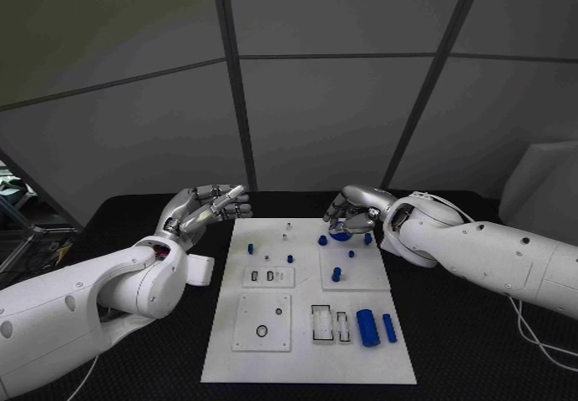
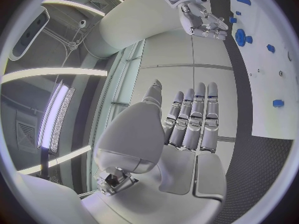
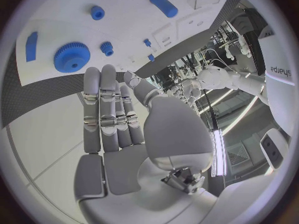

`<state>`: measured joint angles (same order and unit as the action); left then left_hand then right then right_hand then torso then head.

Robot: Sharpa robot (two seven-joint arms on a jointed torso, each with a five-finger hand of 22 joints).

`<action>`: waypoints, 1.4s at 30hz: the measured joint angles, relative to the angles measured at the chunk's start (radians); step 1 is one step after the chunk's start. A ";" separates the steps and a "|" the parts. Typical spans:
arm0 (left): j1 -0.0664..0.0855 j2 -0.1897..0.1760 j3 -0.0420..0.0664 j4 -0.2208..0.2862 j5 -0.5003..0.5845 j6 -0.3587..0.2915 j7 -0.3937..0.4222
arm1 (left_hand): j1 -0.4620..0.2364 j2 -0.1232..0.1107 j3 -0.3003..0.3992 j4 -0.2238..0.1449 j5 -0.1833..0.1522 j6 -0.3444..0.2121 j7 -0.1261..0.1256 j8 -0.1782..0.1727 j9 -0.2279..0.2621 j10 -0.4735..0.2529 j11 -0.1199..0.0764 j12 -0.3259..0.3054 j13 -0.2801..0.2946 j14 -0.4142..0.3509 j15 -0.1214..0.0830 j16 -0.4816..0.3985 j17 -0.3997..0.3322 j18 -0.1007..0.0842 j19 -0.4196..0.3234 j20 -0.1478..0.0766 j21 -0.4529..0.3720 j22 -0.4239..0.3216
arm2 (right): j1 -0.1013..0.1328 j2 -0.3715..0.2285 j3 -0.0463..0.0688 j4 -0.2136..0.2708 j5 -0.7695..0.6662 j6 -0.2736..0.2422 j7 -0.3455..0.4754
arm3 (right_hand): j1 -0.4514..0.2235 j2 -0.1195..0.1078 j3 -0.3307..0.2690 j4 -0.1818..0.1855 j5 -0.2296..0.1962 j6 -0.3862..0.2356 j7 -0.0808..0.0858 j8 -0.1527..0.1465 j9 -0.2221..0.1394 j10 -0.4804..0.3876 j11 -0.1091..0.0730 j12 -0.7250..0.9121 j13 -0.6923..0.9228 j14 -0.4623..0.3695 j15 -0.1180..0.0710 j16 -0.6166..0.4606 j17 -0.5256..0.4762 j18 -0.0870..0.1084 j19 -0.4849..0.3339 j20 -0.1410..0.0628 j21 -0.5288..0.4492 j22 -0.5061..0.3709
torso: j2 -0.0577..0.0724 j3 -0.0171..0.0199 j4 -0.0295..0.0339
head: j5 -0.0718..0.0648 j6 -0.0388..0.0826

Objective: Assemble the parts on the task board

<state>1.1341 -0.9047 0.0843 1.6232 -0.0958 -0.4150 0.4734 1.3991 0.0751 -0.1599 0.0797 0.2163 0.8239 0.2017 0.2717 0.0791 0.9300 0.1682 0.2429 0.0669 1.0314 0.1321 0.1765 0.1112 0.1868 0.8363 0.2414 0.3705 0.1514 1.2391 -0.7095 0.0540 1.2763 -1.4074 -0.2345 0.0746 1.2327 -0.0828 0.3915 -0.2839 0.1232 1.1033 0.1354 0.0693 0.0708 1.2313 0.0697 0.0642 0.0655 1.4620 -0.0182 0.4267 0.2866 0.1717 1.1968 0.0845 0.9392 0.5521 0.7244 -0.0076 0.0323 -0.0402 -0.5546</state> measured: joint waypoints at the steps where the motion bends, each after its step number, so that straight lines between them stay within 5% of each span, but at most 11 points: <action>1: -0.001 -0.001 0.000 0.007 -0.002 0.001 0.000 | 0.000 0.000 0.000 0.000 0.000 0.000 0.000 -0.004 0.000 0.002 0.002 -0.002 0.000 0.000 0.000 0.000 0.000 0.000 0.000 0.000 0.000 0.000 | 0.000 0.000 0.000 0.006 -0.030 0.004 -0.013 | -0.006 -0.006 0.005 0.000 0.000 0.000 0.000 0.000 0.000 -0.013 0.002 0.000 0.000 0.000 0.000 0.040 0.023 -0.002 0.026 -0.001 0.055 0.072 | 0.004 -0.0002 0.0003 | -0.001 0.000; 4: -0.001 -0.005 0.000 0.022 -0.005 0.004 -0.001 | 0.000 0.000 -0.003 -0.003 0.000 0.000 0.000 -0.004 -0.001 0.003 0.003 -0.007 0.000 0.000 0.000 -0.006 0.000 0.000 0.000 0.000 0.004 0.000 | 0.000 0.000 0.000 0.019 -0.089 0.014 -0.042 | -0.016 -0.016 0.015 0.001 0.000 -0.004 0.004 0.000 0.000 -0.043 0.007 0.000 0.000 0.004 0.004 0.162 0.092 -0.044 0.088 0.006 0.205 0.275 | 0.015 -0.0003 0.0009 | -0.004 0.002; 8: -0.001 -0.010 0.000 0.035 -0.008 0.005 -0.003 | 0.000 0.000 -0.003 -0.003 0.000 0.000 0.000 -0.008 -0.002 0.003 0.003 -0.007 0.000 0.000 0.000 -0.010 0.000 0.000 0.000 0.000 0.004 -0.001 | 0.000 0.004 0.000 0.032 -0.155 0.027 -0.079 | -0.022 -0.022 0.015 0.001 0.000 -0.017 0.002 0.000 0.000 -0.055 0.009 0.000 0.000 0.005 0.005 0.269 0.152 -0.064 0.146 0.011 0.340 0.474 | 0.027 -0.0003 0.0018 | -0.005 0.004; 11: -0.001 -0.012 0.000 0.038 -0.010 0.005 -0.005 | 0.000 0.000 -0.005 -0.005 0.000 0.000 0.000 -0.008 -0.002 0.003 0.003 -0.011 0.000 0.000 0.000 -0.010 0.000 0.000 0.004 0.004 0.004 -0.001 | 0.001 0.008 0.000 0.037 -0.191 0.035 -0.101 | -0.022 -0.022 0.015 0.001 0.000 -0.023 -0.001 0.000 0.000 -0.062 0.013 0.000 0.001 0.007 0.007 0.341 0.208 -0.080 0.162 0.014 0.389 0.546 | 0.033 -0.0002 0.0027 | -0.005 0.004; 20: -0.001 -0.016 0.001 0.041 -0.012 0.005 -0.010 | 0.000 0.000 -0.006 -0.005 0.000 0.000 0.000 -0.012 -0.003 0.003 0.004 -0.012 -0.001 0.000 0.000 -0.016 0.000 0.000 0.004 0.004 0.004 -0.003 | 0.002 0.023 0.000 0.032 -0.243 0.054 -0.141 | -0.026 -0.026 0.008 0.008 0.000 -0.038 -0.002 0.000 -0.001 -0.077 0.014 0.000 0.002 0.003 0.011 0.467 0.320 -0.080 0.184 0.020 0.446 0.633 | 0.040 0.0004 0.0059 | 0.000 0.000; 22: -0.001 -0.017 0.001 0.041 -0.013 0.005 -0.011 | 0.000 0.000 -0.006 -0.005 0.000 0.000 0.000 -0.012 -0.003 0.003 0.004 -0.012 -0.001 0.000 0.000 -0.016 0.000 0.000 0.004 0.004 0.004 -0.003 | 0.002 0.027 0.000 0.030 -0.250 0.057 -0.147 | -0.027 -0.026 0.008 0.008 0.000 -0.038 -0.002 0.000 -0.001 -0.078 0.014 0.000 0.003 0.003 0.011 0.497 0.349 -0.095 0.193 0.023 0.459 0.656 | 0.041 0.0005 0.0060 | 0.002 -0.001; 42: 0.000 -0.020 0.001 0.041 -0.014 0.007 -0.020 | 0.000 0.000 -0.012 -0.012 0.000 0.004 0.004 -0.019 -0.005 0.003 0.004 -0.021 -0.001 -0.004 0.004 -0.023 0.000 0.000 0.004 0.004 0.004 -0.005 | 0.002 0.064 0.000 -0.014 -0.264 0.087 -0.158 | -0.047 0.012 0.022 0.022 0.000 -0.038 -0.002 0.000 0.000 -0.053 0.008 0.000 0.004 0.003 0.011 0.639 0.481 -0.110 0.230 0.021 0.516 0.756 | 0.048 0.0016 0.0064 | 0.002 -0.005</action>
<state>1.1339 -0.9248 0.0851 1.6640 -0.1100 -0.4079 0.4531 1.3990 0.0751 -0.1724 0.0672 0.2163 0.8275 0.2054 0.2530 0.0738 0.9334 0.1717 0.2219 0.0660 1.0278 0.1358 0.1531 0.1108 0.1866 0.8398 0.2451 0.3743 0.1465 1.2413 -0.6456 0.0542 1.2618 -1.6713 -0.1476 -0.0835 1.1857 -0.0712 0.4132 -0.2618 0.1231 1.0657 0.1339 0.0694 0.0706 1.1782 0.0780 0.0643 0.0694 1.4649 -0.0069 1.0658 0.7672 0.0613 1.4264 0.1054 1.4552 1.3082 0.7724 -0.0059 0.0387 -0.0386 -0.5596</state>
